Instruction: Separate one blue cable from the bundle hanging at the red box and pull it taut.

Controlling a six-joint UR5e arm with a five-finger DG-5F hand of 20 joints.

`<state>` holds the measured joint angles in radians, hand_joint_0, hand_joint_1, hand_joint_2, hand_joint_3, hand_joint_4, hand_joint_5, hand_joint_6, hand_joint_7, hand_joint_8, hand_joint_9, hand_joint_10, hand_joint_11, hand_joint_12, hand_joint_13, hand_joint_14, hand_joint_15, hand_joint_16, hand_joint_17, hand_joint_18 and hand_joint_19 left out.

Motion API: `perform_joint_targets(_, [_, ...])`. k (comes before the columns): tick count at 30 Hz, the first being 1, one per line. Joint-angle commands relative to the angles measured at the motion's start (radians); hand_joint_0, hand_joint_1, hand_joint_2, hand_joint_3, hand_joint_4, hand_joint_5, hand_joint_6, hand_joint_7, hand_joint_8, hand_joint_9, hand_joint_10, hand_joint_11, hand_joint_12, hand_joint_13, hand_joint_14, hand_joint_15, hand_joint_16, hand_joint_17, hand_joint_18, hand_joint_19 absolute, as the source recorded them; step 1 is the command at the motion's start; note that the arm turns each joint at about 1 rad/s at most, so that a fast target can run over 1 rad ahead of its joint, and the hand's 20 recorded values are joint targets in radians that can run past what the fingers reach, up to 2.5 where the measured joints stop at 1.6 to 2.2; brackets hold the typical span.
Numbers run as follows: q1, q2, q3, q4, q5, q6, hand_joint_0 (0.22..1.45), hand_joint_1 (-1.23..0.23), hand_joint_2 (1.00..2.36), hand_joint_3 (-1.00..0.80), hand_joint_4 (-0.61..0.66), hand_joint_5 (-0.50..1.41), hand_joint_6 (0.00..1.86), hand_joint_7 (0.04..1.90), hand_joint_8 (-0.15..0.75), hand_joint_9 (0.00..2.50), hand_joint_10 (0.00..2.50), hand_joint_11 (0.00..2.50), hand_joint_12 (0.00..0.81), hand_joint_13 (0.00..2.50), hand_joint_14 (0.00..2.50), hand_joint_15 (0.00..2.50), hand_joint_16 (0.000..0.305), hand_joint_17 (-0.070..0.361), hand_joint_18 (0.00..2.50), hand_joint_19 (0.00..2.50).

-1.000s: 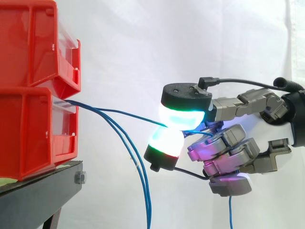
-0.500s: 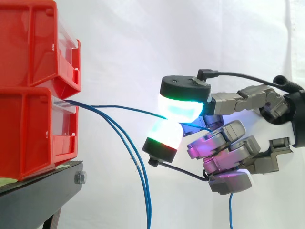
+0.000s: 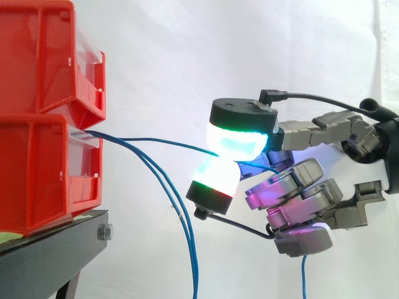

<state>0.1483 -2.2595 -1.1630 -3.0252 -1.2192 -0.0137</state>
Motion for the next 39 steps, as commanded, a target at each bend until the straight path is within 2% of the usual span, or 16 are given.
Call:
perform_joint_targets(1, [-0.001, 0.0, 0.0, 0.0, 0.0, -0.003, 0.73, -0.81, 1.02, 0.0, -0.13, -0.21, 0.95, 1.21, 0.269, 0.85, 2.12, 1.28, 0.327, 1.09, 2.06, 1.4, 0.037, 0.082, 1.23, 1.26])
perform_joint_targets(9, [0.0, 0.0, -0.001, 0.0, 0.0, -0.003, 0.73, -0.81, 1.02, -0.01, -0.12, -0.21, 0.94, 1.21, 0.273, 0.83, 2.18, 1.3, 0.322, 1.07, 2.14, 1.42, 0.035, 0.079, 1.26, 1.35])
perform_joint_targets(11, [0.0, 0.0, -0.001, 0.0, 0.0, -0.003, 0.73, -0.81, 1.02, -0.01, -0.11, -0.21, 0.94, 1.21, 0.284, 0.74, 2.5, 1.27, 0.327, 0.98, 2.47, 1.4, 0.034, 0.077, 1.34, 1.51])
perform_joint_targets(16, [-0.001, 0.0, -0.001, 0.0, 0.0, -0.003, 0.73, -0.81, 1.02, -0.01, -0.11, -0.21, 0.94, 1.21, 0.298, 0.63, 2.5, 1.38, 0.323, 0.87, 2.5, 1.45, 0.032, 0.073, 1.49, 1.85])
perform_joint_targets(19, [0.0, 0.0, -0.001, 0.002, 0.001, -0.003, 0.72, -0.81, 1.02, 0.0, -0.1, -0.2, 0.94, 1.19, 0.31, 0.55, 2.5, 1.33, 0.332, 0.84, 2.5, 1.48, 0.033, 0.075, 1.42, 1.64])
perform_joint_targets(21, [0.0, 0.0, -0.001, 0.002, 0.001, -0.003, 0.72, -0.81, 1.02, -0.01, -0.1, -0.2, 0.94, 1.2, 0.305, 0.54, 2.5, 1.34, 0.338, 0.84, 2.5, 1.48, 0.034, 0.076, 1.4, 1.61])
perform_joint_targets(22, [0.0, 0.0, -0.001, 0.002, 0.001, -0.003, 0.72, -0.82, 1.02, -0.01, -0.1, -0.2, 0.94, 1.2, 0.31, 0.53, 2.5, 1.37, 0.338, 0.83, 2.5, 1.48, 0.035, 0.079, 1.34, 1.38])
perform_joint_targets(26, [-0.001, 0.0, -0.003, 0.002, 0.001, -0.003, 0.72, -0.82, 1.02, -0.01, -0.1, -0.2, 0.94, 1.21, 0.313, 0.52, 2.5, 1.37, 0.343, 0.82, 2.5, 1.5, 0.038, 0.084, 1.28, 1.15])
perform_joint_targets(30, [-0.001, 0.0, -0.004, 0.002, 0.001, -0.003, 0.72, -0.82, 1.02, 0.0, -0.1, -0.19, 0.94, 1.2, 0.314, 0.51, 2.5, 1.34, 0.352, 0.84, 2.5, 1.48, 0.039, 0.087, 1.25, 1.05])
perform_joint_targets(32, [-0.001, 0.0, -0.004, 0.002, 0.001, -0.003, 0.72, -0.82, 1.02, 0.0, -0.1, -0.19, 0.94, 1.21, 0.316, 0.5, 2.5, 1.3, 0.352, 0.87, 2.5, 1.56, 0.039, 0.088, 1.24, 1.03])
perform_joint_targets(35, [-0.001, 0.0, -0.004, 0.002, 0.001, -0.003, 0.72, -0.82, 1.02, 0.0, -0.1, -0.19, 0.94, 1.21, 0.32, 0.51, 2.5, 1.42, 0.358, 0.89, 2.5, 1.68, 0.04, 0.089, 1.23, 1.0])
perform_joint_targets(39, [0.0, 0.0, -0.004, 0.002, 0.001, -0.003, 0.72, -0.83, 1.02, 0.01, -0.09, -0.19, 0.94, 1.19, 0.321, 0.54, 2.5, 1.43, 0.355, 0.9, 2.5, 1.69, 0.04, 0.09, 1.24, 0.98])
